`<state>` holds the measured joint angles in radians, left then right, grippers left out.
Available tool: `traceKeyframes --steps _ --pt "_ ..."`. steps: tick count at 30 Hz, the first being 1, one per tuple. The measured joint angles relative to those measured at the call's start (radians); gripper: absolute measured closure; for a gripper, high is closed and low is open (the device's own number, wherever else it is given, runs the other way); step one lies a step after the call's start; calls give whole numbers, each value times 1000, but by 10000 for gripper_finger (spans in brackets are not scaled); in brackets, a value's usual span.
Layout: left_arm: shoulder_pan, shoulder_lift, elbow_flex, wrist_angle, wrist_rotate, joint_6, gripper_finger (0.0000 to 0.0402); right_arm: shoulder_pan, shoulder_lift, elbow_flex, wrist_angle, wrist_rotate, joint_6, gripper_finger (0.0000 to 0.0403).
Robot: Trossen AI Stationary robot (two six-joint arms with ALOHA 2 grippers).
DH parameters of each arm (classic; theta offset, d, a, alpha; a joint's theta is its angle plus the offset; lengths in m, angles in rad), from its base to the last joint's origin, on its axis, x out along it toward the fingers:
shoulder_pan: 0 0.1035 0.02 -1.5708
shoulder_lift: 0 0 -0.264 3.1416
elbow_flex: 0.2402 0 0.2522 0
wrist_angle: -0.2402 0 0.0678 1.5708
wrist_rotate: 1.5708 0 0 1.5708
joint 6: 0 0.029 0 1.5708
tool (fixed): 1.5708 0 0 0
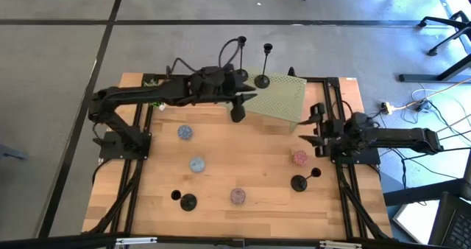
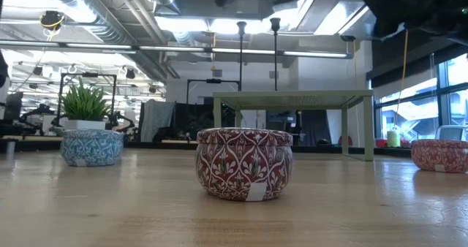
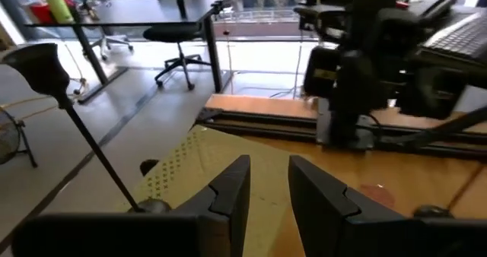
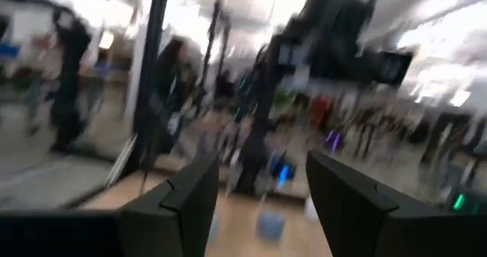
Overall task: Pick & Place candle stick holders
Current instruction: Put the black candle holder on the shelf
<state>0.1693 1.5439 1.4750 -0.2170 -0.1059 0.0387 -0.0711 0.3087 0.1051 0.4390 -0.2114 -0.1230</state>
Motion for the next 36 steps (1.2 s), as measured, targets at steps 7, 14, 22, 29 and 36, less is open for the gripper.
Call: traceKeyframes --steps 7,14,22,29,36 --pt "-96 -116 0 -176 -5 -2 313 4 0 141 -463 -91 12 200" --pt "-177 -172 0 -271 -56 -52 313 31 0 222 -699 -108 16 200" --pt "-237 -169 0 -302 -59 -52 313 97 0 237 -876 -194 370 200" --pt "-261 -160 0 -304 -59 -50 313 172 0 237 -933 -254 342 199" --pt "-280 -160 0 -304 -57 -15 313 237 0 237 -953 -275 341 199"
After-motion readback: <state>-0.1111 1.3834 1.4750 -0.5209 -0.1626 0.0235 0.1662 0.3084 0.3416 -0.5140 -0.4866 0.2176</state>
